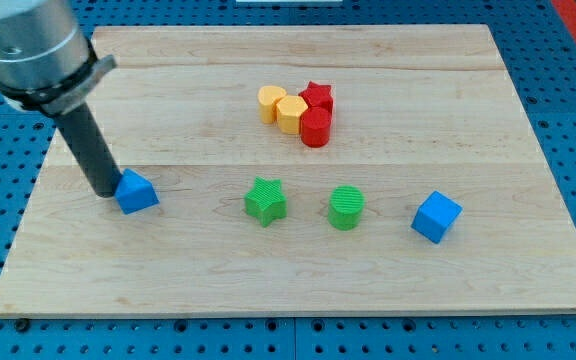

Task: Move the yellow hexagon parallel to the left of the blue triangle

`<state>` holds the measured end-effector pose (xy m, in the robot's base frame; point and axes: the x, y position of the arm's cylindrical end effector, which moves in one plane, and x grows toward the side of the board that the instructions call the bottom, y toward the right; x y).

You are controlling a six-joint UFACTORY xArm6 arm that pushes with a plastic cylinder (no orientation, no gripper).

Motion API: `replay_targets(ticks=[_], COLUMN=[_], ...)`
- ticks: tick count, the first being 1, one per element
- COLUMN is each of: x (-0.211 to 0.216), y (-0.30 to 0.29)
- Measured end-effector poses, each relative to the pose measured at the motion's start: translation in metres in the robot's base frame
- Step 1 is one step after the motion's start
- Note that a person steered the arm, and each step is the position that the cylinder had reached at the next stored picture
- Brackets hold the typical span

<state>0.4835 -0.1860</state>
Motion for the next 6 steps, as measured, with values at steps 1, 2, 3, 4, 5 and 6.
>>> replay_targets(ticks=[1, 2, 3, 4, 5, 6], x=[0.003, -0.02, -0.059, -0.063, -0.061, -0.067], y=[0.046, 0.02, 0.039, 0.131, 0.189, 0.249])
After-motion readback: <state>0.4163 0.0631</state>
